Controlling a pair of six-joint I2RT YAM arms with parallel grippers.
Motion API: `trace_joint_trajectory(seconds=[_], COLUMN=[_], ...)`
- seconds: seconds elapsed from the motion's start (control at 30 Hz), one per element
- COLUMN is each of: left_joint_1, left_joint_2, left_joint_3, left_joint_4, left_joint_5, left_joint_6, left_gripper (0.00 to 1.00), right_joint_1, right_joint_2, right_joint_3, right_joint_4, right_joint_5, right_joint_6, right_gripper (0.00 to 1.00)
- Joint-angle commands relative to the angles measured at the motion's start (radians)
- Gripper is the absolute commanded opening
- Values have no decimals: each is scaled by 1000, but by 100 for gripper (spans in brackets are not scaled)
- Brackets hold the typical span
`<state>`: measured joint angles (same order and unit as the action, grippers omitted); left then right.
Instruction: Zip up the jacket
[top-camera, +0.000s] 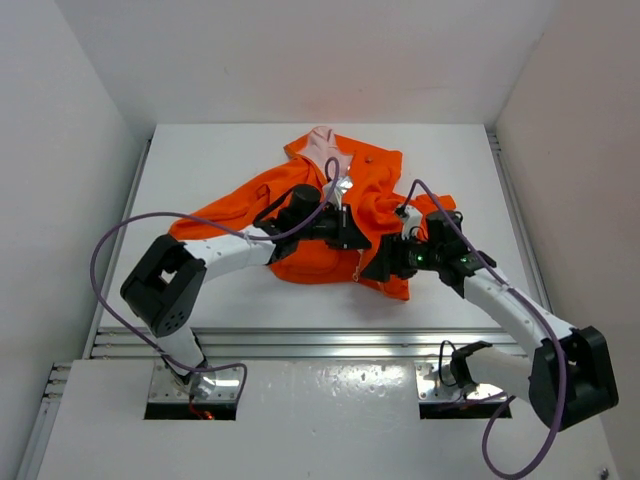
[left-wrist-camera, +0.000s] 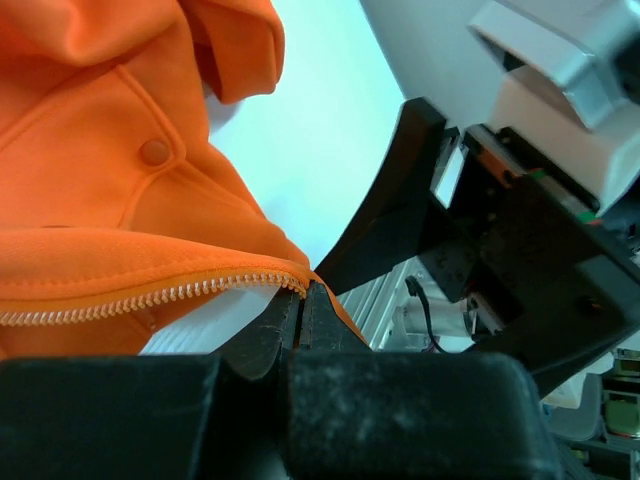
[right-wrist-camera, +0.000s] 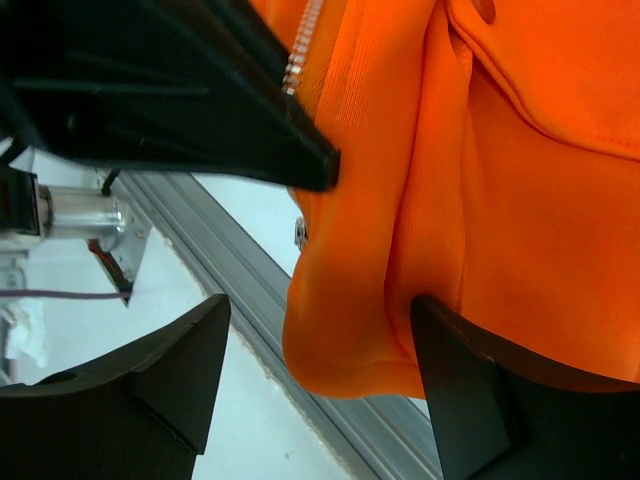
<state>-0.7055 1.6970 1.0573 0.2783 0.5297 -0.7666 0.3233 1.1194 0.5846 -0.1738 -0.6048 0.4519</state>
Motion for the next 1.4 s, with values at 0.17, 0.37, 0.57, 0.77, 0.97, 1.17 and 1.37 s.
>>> trace_joint_trajectory(seconds=[0.17, 0.37, 0.57, 0.77, 0.97, 1.17, 1.37], left_joint_1=[-45, -54, -63, -63, -63, -45, -12], left_joint_2=[29, 38, 38, 38, 38, 0, -52], left_joint_3=[95, 115, 135, 135, 135, 115, 200], left_joint_4=[-36, -36, -36, -36, -36, -114, -539], left_joint_5=[-42, -51, -51, -42, -42, -91, -532], left_joint_6=[27, 27, 18, 9, 9, 111, 237], left_gripper=[0, 0, 0, 0, 0, 20, 24], right_joint_1=[-3, -15, -26, -29, -38, -62, -147], right_joint_2=[42, 51, 62, 66, 60, 26, -46], right_joint_3=[0, -9, -22, -34, -40, -68, -88], right_joint_4=[114, 132, 145, 137, 145, 168, 51], right_joint_5=[8, 8, 19, 19, 25, -32, -62], right_joint_6=[111, 126, 133, 128, 131, 56, -68], right_gripper=[64, 58, 44, 34, 3, 0, 0])
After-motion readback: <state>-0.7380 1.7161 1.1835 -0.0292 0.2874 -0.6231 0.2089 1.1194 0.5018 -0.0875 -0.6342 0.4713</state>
